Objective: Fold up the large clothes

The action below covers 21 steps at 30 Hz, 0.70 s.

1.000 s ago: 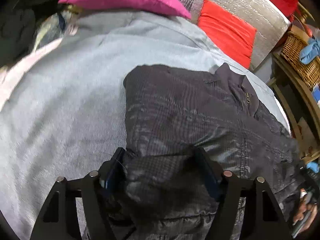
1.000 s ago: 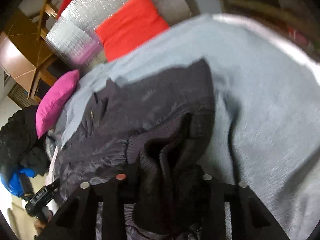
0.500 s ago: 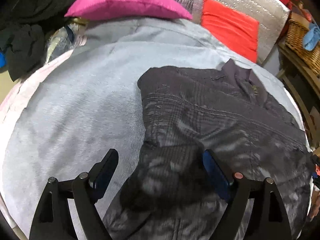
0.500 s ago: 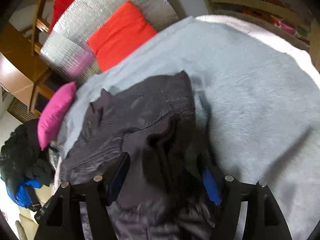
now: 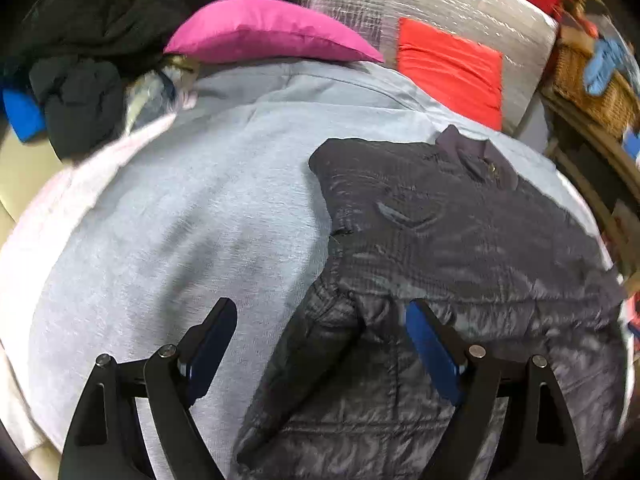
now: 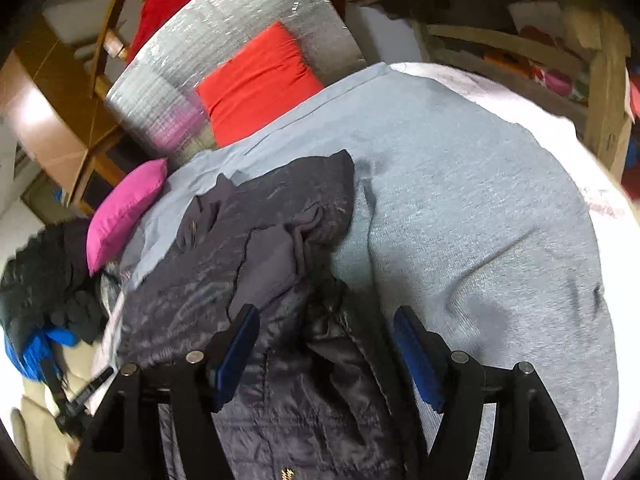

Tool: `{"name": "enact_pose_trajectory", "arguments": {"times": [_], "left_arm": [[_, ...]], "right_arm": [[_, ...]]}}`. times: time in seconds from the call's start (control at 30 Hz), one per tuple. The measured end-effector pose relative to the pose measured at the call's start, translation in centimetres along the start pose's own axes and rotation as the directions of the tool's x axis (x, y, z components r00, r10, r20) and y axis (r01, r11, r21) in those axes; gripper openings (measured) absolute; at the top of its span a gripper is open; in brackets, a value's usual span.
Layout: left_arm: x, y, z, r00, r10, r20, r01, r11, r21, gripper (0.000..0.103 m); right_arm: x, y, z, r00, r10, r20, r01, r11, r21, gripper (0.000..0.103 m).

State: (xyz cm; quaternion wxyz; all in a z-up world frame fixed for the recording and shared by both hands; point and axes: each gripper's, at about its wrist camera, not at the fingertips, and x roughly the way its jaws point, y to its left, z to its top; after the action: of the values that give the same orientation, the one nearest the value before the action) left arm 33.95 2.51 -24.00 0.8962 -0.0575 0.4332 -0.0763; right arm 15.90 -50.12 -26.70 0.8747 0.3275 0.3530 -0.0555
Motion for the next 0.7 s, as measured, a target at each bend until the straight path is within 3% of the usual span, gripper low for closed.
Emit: {"name": "enact_pose_trajectory", "arguments": {"times": [0.1,0.2,0.37,0.53,0.6,0.7], "left_arm": [[1.1,0.7,0.8,0.996,-0.081,-0.039,0.078,0.994,-0.072,0.087],[3.0,1.1,1.8,0.977,-0.188,-0.099,0.174,0.976,-0.134,0.087],[5.4,1.2,3.7,0.962,-0.237,-0.135,0.214,0.963,-0.166,0.087],[8.1,0.8,4.8,0.907,-0.381,-0.181,0.336,0.912,-0.237,0.087],[8.8,0.3,5.0,0.895,-0.406,-0.186,0.358,0.901,-0.246,0.086],[9.0,-0.9,5.3,0.908,-0.383,-0.171,0.348,0.916,-0.202,0.085]], "right_arm": [[1.8,-0.9,1.2,0.998,0.041,-0.041,-0.037,0.996,0.081,0.073],[3.5,-1.5,2.6,0.994,0.080,-0.070,-0.071,0.991,0.114,0.073],[6.7,-3.0,4.1,0.975,0.173,-0.142,-0.149,0.975,0.162,0.075],[9.6,-2.6,5.1,0.956,0.209,-0.206,-0.188,0.975,0.116,0.078],[11.0,-2.0,5.1,0.944,0.221,-0.246,-0.201,0.974,0.102,0.078],[12.4,-0.7,5.0,0.938,0.218,-0.270,-0.214,0.976,0.047,0.079]]}}
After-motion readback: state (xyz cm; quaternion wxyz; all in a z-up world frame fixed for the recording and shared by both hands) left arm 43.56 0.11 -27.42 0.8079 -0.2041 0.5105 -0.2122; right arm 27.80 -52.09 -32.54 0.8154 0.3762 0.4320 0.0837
